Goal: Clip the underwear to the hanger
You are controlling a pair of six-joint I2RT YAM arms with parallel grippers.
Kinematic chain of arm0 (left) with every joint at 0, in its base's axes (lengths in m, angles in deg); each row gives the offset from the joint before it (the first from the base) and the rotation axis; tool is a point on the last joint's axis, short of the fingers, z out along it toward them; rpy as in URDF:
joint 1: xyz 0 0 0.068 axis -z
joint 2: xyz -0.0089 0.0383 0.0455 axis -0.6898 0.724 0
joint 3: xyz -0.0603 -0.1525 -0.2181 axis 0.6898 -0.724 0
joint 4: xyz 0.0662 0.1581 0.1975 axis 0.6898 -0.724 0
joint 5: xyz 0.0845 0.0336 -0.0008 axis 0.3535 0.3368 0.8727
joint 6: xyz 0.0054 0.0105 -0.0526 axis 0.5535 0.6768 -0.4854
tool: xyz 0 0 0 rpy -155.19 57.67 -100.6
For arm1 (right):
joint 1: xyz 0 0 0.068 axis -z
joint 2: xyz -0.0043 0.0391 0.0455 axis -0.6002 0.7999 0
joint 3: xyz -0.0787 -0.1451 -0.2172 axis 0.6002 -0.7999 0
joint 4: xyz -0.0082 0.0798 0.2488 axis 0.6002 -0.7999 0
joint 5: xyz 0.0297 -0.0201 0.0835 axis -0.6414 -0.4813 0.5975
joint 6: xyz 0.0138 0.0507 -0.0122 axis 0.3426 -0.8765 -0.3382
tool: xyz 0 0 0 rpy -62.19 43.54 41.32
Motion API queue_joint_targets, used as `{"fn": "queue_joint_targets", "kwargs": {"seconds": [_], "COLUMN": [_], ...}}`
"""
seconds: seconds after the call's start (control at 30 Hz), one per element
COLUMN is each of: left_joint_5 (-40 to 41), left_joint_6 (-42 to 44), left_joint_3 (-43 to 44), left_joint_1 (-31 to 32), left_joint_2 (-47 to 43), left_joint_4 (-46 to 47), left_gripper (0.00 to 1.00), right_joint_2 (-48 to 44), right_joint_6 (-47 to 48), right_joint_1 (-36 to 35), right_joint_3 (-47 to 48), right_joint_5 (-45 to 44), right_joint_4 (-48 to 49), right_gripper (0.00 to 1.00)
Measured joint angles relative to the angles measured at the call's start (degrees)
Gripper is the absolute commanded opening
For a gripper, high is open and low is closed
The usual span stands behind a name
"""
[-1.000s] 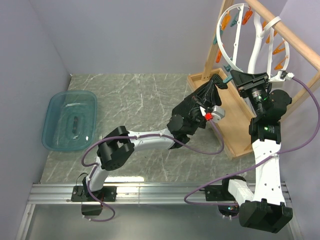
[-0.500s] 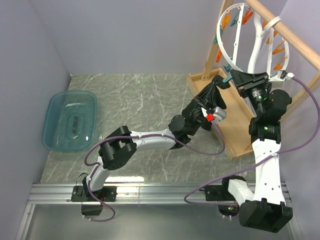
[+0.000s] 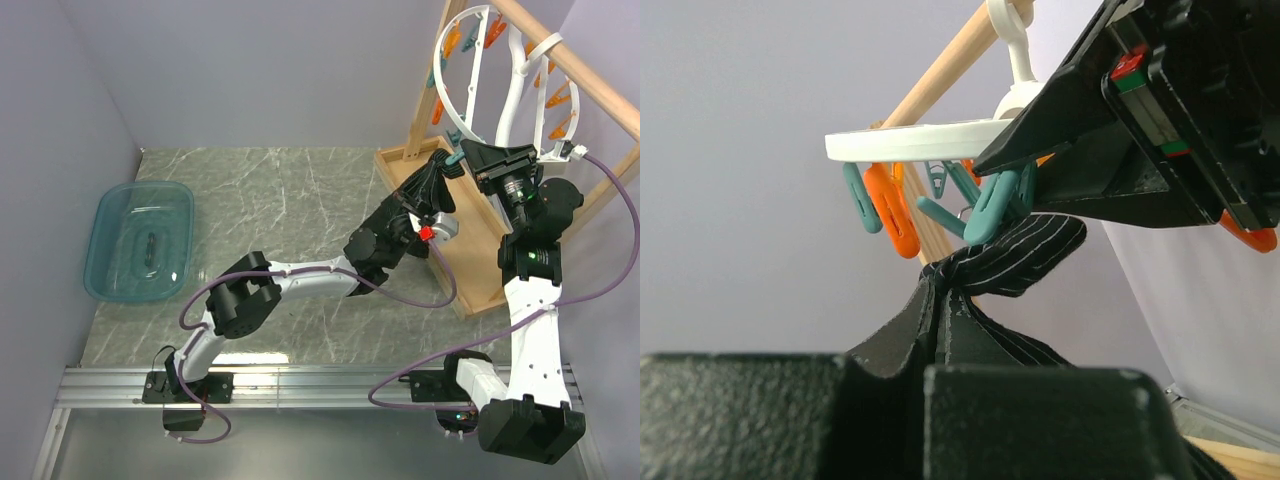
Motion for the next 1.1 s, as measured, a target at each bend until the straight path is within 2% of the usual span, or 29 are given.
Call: {"fn": "queue_joint_targets", "kwargs": {"seconds": [0.07,0.2,0.43,0.6,0.93,1.1], "left_joint_5": [0.0,0.0,0.0,-0.1,-0.2,-0.2], "left_joint_6": [0.0,0.0,0.0,-0.1,-0.2,-0.2], "left_joint_3": [0.6,1.5,3.6,5.2,6.2,6.7], "left_joint_1": [0.0,0.0,-0.2,-0.5,-0.8,-0.8], "left_joint_2": [0.5,1.1,2.1,3.3,5.1,5.6], "left_joint_4": [0.0,0.0,0.0,0.1,0.1,-0.1], "left_gripper": [0.0,0.0,0.0,0.0,0.0,0.0], "right_joint_2": [0.2,0.5,0.7,0.8,1.0,1.3], "right_joint_6": [0.0,0.0,0.0,0.0,-0.1,-0.5], "right_joint_1": [0.1,0.2,0.3,0.3,0.3,0.3], "right_joint_3": [0.0,0.0,0.0,0.0,0.0,0.0], "right_joint_5": [0.1,0.1,0.3,1.1,2.7,3.6], "right_joint_4": [0.0,0.0,0.0,0.1,0.1,-0.9], "right_gripper": [0.01,0.16,0.35,0.43,0.5,0.59]}}
